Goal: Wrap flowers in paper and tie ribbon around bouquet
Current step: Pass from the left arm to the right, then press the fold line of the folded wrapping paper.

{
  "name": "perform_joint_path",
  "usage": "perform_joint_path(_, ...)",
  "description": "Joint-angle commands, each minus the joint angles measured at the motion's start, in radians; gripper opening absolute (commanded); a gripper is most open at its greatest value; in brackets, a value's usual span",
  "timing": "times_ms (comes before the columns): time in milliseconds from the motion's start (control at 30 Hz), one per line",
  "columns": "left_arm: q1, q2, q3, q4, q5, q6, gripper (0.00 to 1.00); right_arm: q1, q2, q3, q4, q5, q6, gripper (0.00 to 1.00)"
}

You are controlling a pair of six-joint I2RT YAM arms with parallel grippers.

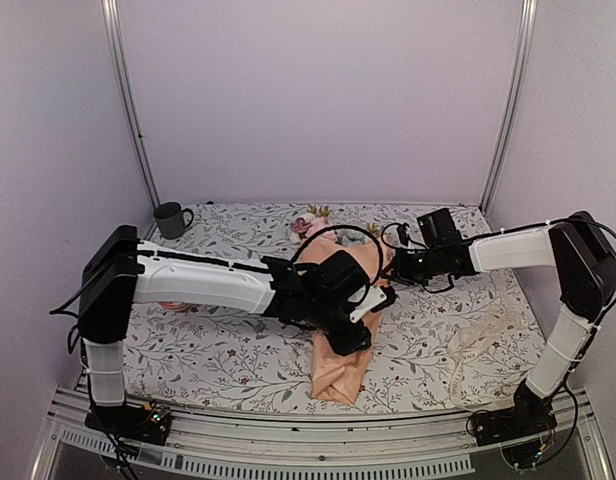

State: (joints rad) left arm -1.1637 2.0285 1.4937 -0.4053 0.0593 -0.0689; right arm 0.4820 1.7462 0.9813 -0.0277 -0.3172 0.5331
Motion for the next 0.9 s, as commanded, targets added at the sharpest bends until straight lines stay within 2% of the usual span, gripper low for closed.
perform_joint_path(0,-0.033,-0.171,-0.114,0.133,0.103,0.094,0.43,-0.006,0.052,0.047,0.038,-0.053,-0.055,0.00)
perform_joint_path(133,-0.002,-0.220,-0.193,0.185,0.048,0.059,0.32,-0.011,0.062,0.050,0.061,-0.057,-0.066,0.00)
perform_joint_path(267,0.032,-0.231,-0.229,0.199,-0.053,-0.004,0.19,-0.022,0.074,0.061,0.068,-0.063,-0.076,0.00)
perform_joint_path(367,0.049,-0.199,-0.226,0.169,-0.161,-0.025,0.14,-0.026,0.083,0.076,0.075,-0.069,-0.093,0.00)
perform_joint_path(567,0.000,-0.014,-0.123,0.074,-0.154,0.017,0.12,-0.028,0.144,0.140,0.090,-0.075,-0.119,0.00)
perform_joint_path(867,-0.055,0.098,-0.053,0.018,-0.136,0.061,0.21,-0.028,0.194,0.165,0.131,-0.058,-0.093,0.00)
